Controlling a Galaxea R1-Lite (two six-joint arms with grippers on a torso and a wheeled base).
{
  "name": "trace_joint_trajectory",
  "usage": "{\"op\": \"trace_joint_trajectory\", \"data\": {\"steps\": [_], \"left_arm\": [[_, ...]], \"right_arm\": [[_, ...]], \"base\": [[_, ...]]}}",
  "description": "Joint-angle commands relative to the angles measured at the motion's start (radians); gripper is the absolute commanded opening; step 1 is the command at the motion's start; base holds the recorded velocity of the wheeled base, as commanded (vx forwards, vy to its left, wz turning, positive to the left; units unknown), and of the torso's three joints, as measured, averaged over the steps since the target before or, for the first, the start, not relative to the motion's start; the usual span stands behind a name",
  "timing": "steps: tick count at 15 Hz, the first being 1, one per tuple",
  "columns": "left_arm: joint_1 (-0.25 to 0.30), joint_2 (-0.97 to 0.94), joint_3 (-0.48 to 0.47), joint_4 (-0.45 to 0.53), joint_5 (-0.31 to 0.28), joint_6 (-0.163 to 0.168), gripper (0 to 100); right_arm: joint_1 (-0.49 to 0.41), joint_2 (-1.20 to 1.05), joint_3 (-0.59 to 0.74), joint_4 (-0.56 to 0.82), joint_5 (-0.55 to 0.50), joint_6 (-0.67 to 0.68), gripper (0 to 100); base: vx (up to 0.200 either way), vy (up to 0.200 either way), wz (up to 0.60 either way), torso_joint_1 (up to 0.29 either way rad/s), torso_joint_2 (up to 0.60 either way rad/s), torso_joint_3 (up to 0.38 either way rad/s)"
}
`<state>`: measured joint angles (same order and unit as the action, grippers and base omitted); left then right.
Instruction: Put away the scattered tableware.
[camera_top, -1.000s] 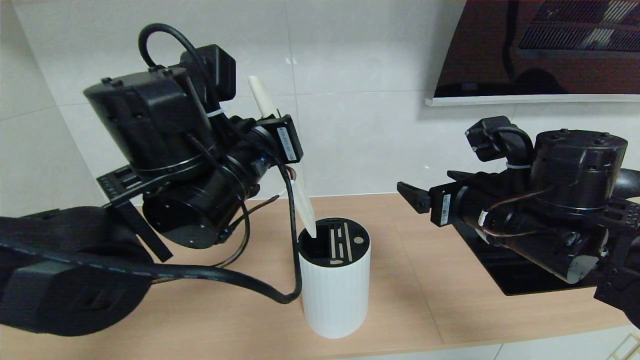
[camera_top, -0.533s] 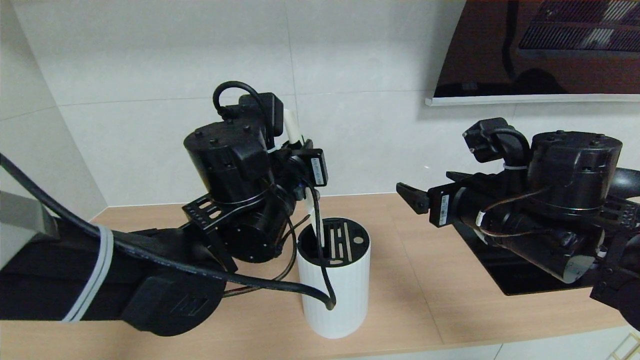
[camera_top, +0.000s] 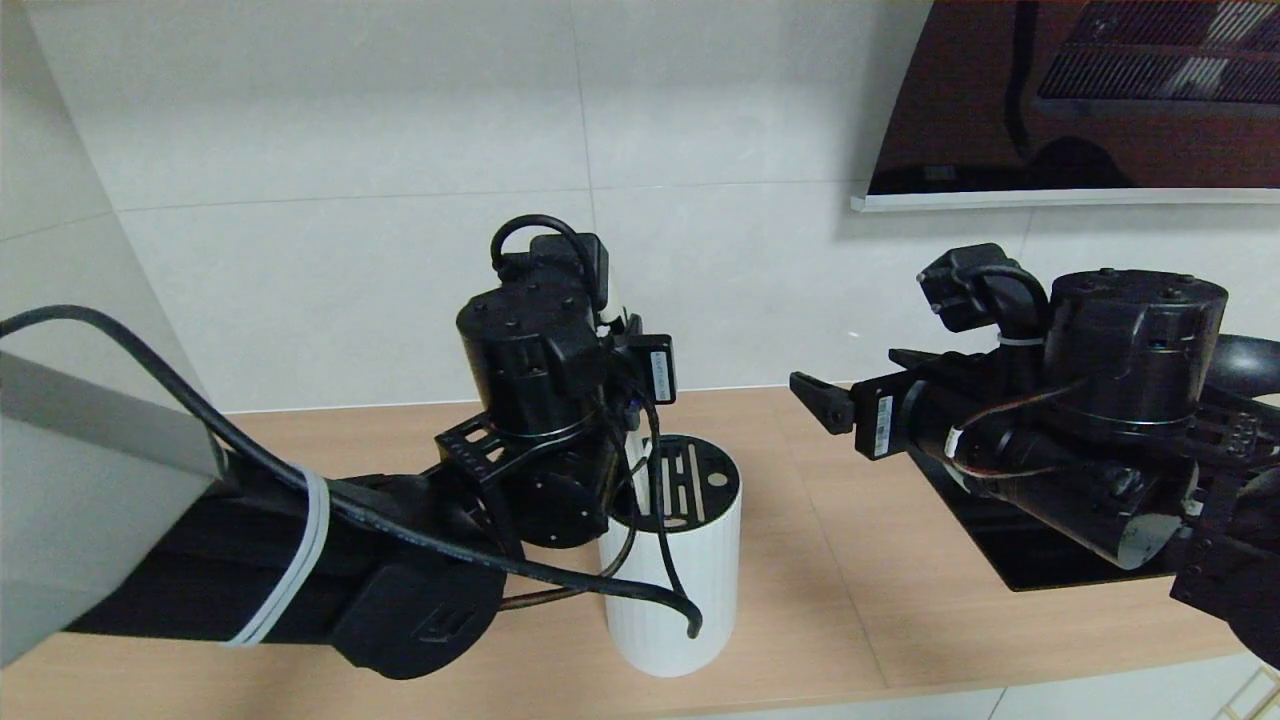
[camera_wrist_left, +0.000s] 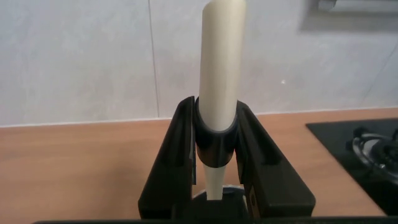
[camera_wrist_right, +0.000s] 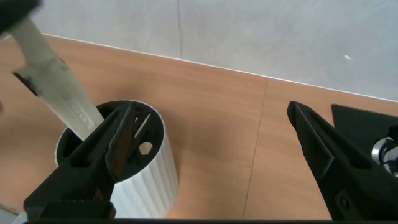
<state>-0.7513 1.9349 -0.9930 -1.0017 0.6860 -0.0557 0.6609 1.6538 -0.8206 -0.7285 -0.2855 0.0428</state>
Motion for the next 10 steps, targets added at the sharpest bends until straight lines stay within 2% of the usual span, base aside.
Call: {"op": "trace_joint_trajectory", "data": {"steps": [1, 6, 10], "left_arm": [[-0.005, 0.029, -0.001, 0.000, 0.003, -0.001, 0], [-0.020, 0.058, -0.001, -0.003, 0.020, -0.003, 0], [-0.020, -0.005, -0.009, -0.005, 0.024, -0.001, 0]], "right_arm": [[0.000, 0.003, 0.000, 0.000, 0.000, 0.000, 100], [-0.001, 0.003, 0.000, 0.000, 0.000, 0.000, 100], [0.000, 0.007, 0.000, 0.000, -0.001, 0.000, 100]], "base": [[0.000, 0.000, 0.00, 0.000, 0.00, 0.000], [0.000, 0.000, 0.00, 0.000, 0.00, 0.000], [0.000, 0.000, 0.00, 0.000, 0.00, 0.000]]}}
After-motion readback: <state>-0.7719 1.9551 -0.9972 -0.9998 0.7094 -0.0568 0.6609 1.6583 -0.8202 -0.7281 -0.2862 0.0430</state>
